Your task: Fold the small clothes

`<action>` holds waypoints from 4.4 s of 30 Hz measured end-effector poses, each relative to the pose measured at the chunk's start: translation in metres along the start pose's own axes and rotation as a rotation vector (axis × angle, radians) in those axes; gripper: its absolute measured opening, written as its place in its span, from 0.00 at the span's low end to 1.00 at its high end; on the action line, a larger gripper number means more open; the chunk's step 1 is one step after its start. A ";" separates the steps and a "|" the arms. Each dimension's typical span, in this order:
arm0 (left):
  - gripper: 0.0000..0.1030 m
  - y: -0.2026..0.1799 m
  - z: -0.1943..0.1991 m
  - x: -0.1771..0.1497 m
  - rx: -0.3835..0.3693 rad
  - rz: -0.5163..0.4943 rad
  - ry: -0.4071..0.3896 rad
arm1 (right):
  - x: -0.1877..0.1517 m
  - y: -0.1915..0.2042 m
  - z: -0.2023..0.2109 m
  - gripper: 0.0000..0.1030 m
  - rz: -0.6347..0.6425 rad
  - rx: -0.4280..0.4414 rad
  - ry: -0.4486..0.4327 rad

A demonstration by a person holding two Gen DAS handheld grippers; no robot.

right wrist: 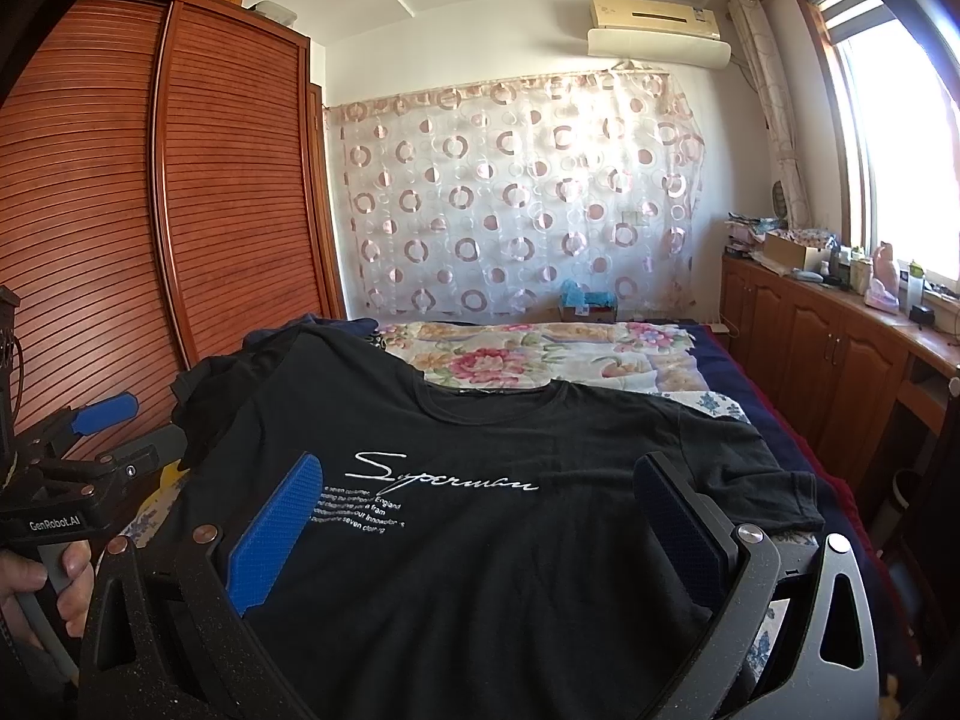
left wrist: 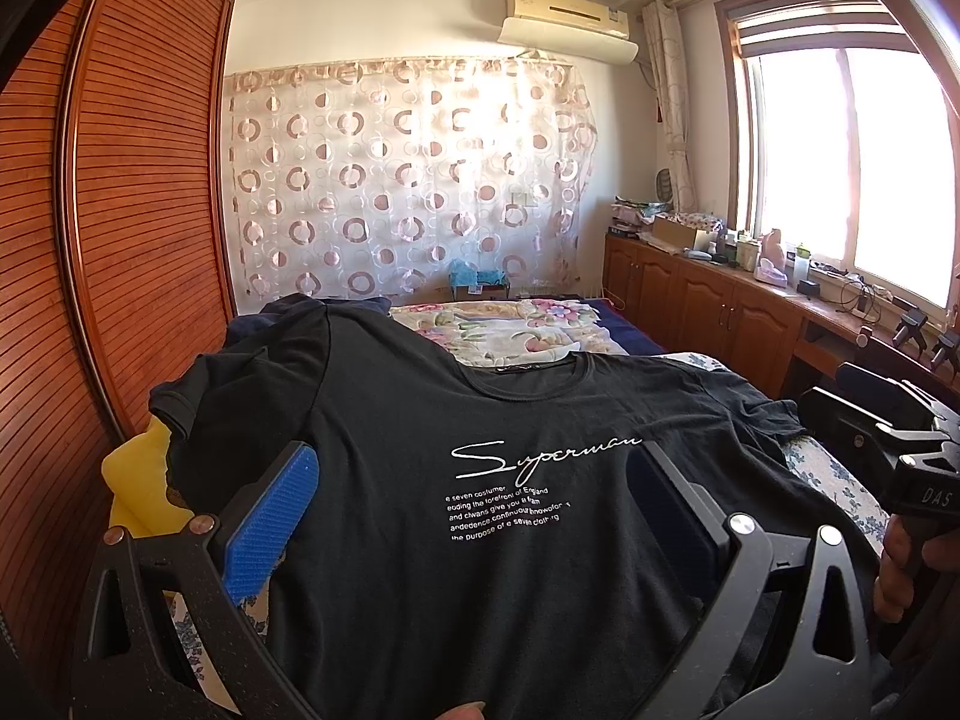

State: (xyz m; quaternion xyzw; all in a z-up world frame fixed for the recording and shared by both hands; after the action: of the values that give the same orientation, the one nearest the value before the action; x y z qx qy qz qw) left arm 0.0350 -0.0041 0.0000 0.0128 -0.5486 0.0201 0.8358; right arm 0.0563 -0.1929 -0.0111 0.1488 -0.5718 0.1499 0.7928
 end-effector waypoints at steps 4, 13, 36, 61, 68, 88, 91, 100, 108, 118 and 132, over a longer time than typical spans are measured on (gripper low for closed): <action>1.00 0.000 0.000 0.000 0.000 0.000 0.001 | 0.000 0.000 0.000 1.00 0.000 -0.001 -0.001; 1.00 0.003 0.000 0.000 0.010 -0.007 0.001 | -0.002 0.005 -0.008 1.00 0.012 0.024 0.018; 1.00 0.138 -0.050 -0.003 0.099 0.045 0.136 | 0.007 0.010 -0.078 0.90 0.097 0.267 0.203; 0.11 0.209 -0.120 -0.006 0.203 -0.043 0.314 | 0.008 0.019 -0.099 0.90 0.126 0.279 0.228; 0.07 0.198 -0.102 0.016 0.171 -0.073 0.253 | 0.000 0.020 -0.104 0.90 0.117 0.278 0.239; 0.28 0.028 -0.111 0.059 -0.147 -0.254 0.193 | 0.001 -0.037 -0.078 0.90 0.003 0.179 0.197; 0.59 0.030 -0.100 0.052 -0.155 -0.264 0.181 | -0.001 -0.041 -0.077 0.90 -0.007 0.166 0.202; 0.76 0.054 -0.079 0.004 -0.121 -0.193 0.213 | 0.008 -0.029 -0.081 0.90 0.000 0.170 0.216; 0.76 0.085 -0.079 -0.056 -0.076 -0.054 0.281 | 0.022 -0.022 -0.099 0.90 0.061 0.217 0.242; 0.76 0.104 -0.059 -0.062 -0.005 0.009 0.189 | 0.057 0.043 -0.159 0.78 0.208 0.400 0.280; 0.76 0.127 -0.042 -0.078 -0.002 0.072 0.200 | 0.081 0.078 -0.269 0.61 0.193 0.501 0.386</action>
State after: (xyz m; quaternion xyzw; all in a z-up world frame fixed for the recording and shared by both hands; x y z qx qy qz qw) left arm 0.0363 0.1228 -0.0886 -0.0096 -0.4626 0.0509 0.8851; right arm 0.2804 -0.0071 -0.0106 0.2528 -0.3677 0.3858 0.8075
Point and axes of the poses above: each gripper's, at about its wrist camera, not at the fingertips, and z roughly against the way its jaws point, y to its left, x to its top, the point moved 5 cm from there along -z, roughly the way its jaws point, and after that the axes turned 2 degrees about x, right-handed, at the moved point
